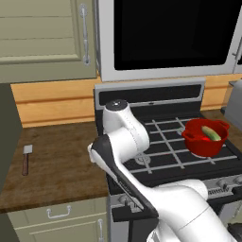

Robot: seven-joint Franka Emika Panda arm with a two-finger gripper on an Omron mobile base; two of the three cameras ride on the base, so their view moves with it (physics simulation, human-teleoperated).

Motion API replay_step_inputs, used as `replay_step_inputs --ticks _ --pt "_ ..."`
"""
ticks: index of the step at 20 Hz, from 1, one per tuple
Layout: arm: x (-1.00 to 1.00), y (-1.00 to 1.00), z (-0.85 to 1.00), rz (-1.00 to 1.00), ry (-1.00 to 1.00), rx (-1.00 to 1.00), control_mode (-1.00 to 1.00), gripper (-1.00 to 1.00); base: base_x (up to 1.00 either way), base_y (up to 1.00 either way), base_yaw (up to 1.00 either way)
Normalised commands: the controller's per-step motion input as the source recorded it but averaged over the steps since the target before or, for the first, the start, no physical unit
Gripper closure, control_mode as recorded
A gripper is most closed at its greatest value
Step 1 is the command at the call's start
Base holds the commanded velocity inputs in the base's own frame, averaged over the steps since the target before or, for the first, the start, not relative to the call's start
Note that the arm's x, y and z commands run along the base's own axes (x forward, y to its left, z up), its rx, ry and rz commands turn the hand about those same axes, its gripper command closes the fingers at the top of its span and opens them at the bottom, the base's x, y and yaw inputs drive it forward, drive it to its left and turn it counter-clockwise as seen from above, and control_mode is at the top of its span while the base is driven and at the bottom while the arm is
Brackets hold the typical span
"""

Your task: Put the cucumber and tomato in the pot. Retrieve the spatula and lightly stir the vegetables in the pot.

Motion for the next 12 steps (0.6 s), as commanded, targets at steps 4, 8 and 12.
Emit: replay_step_inputs --ticks 4,8,12 --pt "0.24 1.00 -0.12 0.00 0.10 -0.08 -1.00 -1.00 0.00 0.00 0.00" --pt "0.48 1.00 -0.16 -0.01 0.16 -0.11 -1.00 -1.00 0.00 0.00 0.00" --pt "0.56 0.77 -0.09 0.00 0.13 -0.01 -1.00 -1.00 0.00 0.00 0.00"
